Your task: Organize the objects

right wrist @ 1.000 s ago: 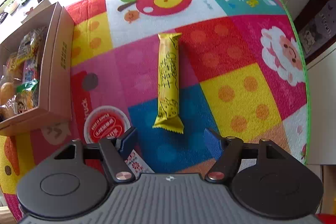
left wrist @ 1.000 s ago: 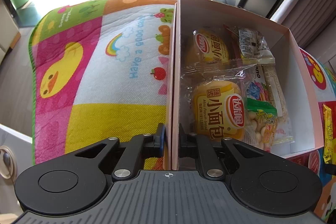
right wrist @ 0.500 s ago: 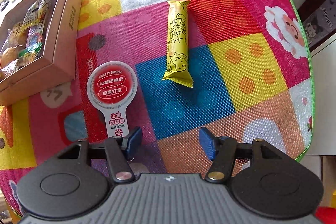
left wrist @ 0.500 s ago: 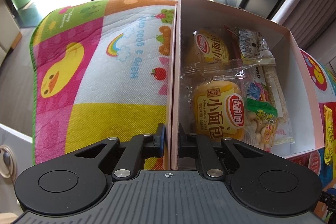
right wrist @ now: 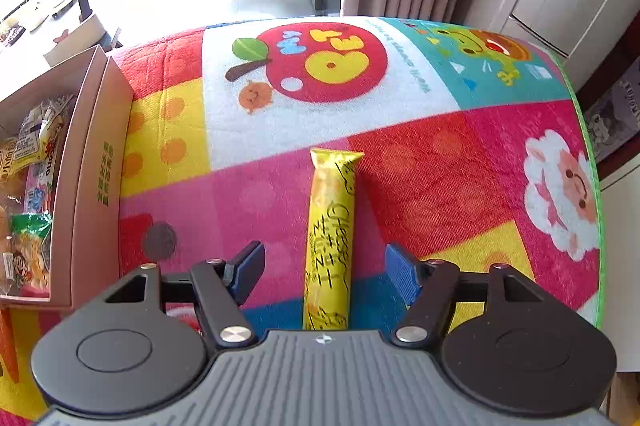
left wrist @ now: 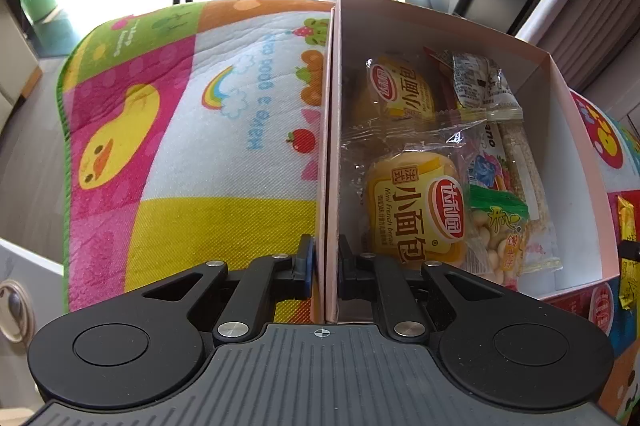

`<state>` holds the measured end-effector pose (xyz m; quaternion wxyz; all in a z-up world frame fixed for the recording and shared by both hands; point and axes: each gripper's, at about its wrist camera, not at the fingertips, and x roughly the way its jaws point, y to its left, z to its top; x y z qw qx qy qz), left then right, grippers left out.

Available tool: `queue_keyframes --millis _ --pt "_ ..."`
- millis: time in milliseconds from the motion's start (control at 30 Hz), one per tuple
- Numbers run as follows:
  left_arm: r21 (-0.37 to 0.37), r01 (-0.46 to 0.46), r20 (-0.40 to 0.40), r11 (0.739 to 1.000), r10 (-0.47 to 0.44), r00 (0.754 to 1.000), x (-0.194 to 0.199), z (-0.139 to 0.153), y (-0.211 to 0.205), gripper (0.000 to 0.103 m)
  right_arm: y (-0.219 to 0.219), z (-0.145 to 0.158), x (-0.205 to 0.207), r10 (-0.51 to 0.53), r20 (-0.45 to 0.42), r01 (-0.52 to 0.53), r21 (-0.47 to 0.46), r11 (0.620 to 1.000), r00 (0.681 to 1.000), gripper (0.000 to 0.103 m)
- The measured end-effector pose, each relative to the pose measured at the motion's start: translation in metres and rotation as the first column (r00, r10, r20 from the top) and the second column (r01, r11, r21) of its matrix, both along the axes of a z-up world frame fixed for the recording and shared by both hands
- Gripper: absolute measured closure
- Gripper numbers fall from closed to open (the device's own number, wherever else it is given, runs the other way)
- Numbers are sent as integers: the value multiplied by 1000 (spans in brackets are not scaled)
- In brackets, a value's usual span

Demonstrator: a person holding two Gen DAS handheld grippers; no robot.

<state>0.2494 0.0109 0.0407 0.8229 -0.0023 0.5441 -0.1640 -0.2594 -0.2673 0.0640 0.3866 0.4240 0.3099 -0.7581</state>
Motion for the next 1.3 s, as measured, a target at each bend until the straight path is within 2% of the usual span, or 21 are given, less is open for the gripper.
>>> queue_keyframes --millis 33,133,200,433,467,500,600,733,767,800,867,1000,1100,1233,1300 --pt "0 1 0 1000 -1 1000 0 0 0 90 -4 -1 0 5 4 -5 -3 1000 1000 39" --pt "-2 6 1 1000 -6 1000 0 0 1 90 -11 -5 5 21 6 -21 19 1000 1000 60" --pt "-8 12 1 1000 -12 1000 1 0 2 91 -8 -6 7 17 8 -18 38 999 1000 80" --pt "-33 41 -9 999 -41 999 3 0 7 90 23 7 21 -25 4 25 81 996 1000 85" --pt "-33 49 -9 998 -50 999 2 0 7 90 31 12 26 -32 6 32 89 996 999 93" --pt "-31 56 -10 998 -56 998 2 0 6 90 36 16 30 -38 11 37 96 995 999 95" --pt "-29 67 -19 997 -68 998 1 0 6 89 53 27 52 -34 37 30 126 992 999 95" --pt "-43 74 -30 996 -76 997 3 0 8 88 62 32 75 -15 -3 15 135 991 1000 95" --pt "-45 78 -32 996 -80 996 3 0 8 88 60 32 73 -34 -4 35 124 992 999 91" --pt "-47 83 -32 995 -85 996 4 0 8 88 58 30 70 -51 -3 51 114 992 999 82" --pt "-49 90 -30 995 -91 995 3 0 9 88 51 25 61 -69 -16 70 90 993 997 70" --pt "-45 93 -17 995 -94 995 4 -1 7 88 31 6 41 -82 -79 89 89 992 994 68" --pt "-38 87 -10 995 -87 996 5 -2 5 88 22 -10 19 -118 -52 123 104 987 992 64" --pt "-34 83 -7 996 -84 996 6 -3 3 88 25 -9 14 -88 -32 91 89 992 996 68" --pt "-29 86 -4 996 -86 996 7 -3 3 88 27 -8 16 -72 -15 73 94 993 997 79"
